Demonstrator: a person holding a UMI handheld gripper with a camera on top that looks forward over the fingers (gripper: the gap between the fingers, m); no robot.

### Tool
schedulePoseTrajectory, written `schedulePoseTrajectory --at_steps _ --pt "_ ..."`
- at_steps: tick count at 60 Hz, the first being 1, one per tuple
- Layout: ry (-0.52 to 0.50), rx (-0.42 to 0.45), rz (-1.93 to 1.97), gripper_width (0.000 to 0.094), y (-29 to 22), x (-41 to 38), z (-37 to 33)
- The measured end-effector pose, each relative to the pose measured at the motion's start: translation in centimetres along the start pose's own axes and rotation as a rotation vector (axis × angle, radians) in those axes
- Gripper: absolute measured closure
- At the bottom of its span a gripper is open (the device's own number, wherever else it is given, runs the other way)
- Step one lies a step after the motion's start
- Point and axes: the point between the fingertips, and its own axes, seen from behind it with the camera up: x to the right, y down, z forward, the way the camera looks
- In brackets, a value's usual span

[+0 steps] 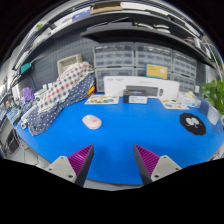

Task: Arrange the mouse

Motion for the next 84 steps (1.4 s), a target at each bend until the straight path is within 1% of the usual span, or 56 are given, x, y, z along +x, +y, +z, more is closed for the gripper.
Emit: schedulePoseTrajectory --at_steps 8,17,29,40,44,52,57,62,64,70,72,73,74,75,76,78,80,81,82,84 --pt "-0.03 -0.06 -0.036 0.0123 0.2 -5.4 4.8" --pt "-0.016 -0.097 -0.043 0.0122 -1.1 -8.1 9.3" --pt "0.052 -0.132 -0.032 0.0121 -3.0 -8.1 14.5" --pt "0.129 -0.157 0.003 0.0119 -4.7 -6.6 17.8" --pt "0.163 -0.164 0.015 0.0132 -5.3 -5.7 19.0" --pt "0.186 -0.188 0.059 0.0214 -6.3 -5.0 20.7" --pt "0.177 -0.196 0.086 0.0342 -6.4 -5.5 21.2" --pt "0.188 -0.198 0.09 0.0418 -6.4 -5.6 21.3" --pt "0.19 -0.2 0.092 0.0443 -6.3 -5.7 21.2" --pt "0.193 -0.203 0.106 0.0453 -6.2 -5.7 21.1" --pt "0.191 -0.206 0.103 0.0482 -6.2 -5.6 21.0" --pt "0.188 -0.208 0.101 0.0468 -6.2 -5.6 21.0" --pt "0.187 -0.209 0.099 0.0522 -6.2 -5.6 21.0" --pt "0.184 -0.213 0.099 0.0521 -6.1 -5.6 21.0" --pt "0.183 -0.211 0.099 0.0557 -6.2 -5.5 21.1" --pt "0.176 -0.217 0.098 0.0565 -6.1 -5.5 21.0" --pt "0.169 -0.221 0.097 0.0599 -6.1 -5.5 21.0" --pt "0.165 -0.229 0.092 0.0597 -6.0 -5.5 20.9" --pt "0.163 -0.228 0.09 0.0625 -6.1 -5.5 21.0" --pt "0.157 -0.238 0.086 0.0627 -6.0 -5.6 20.9"
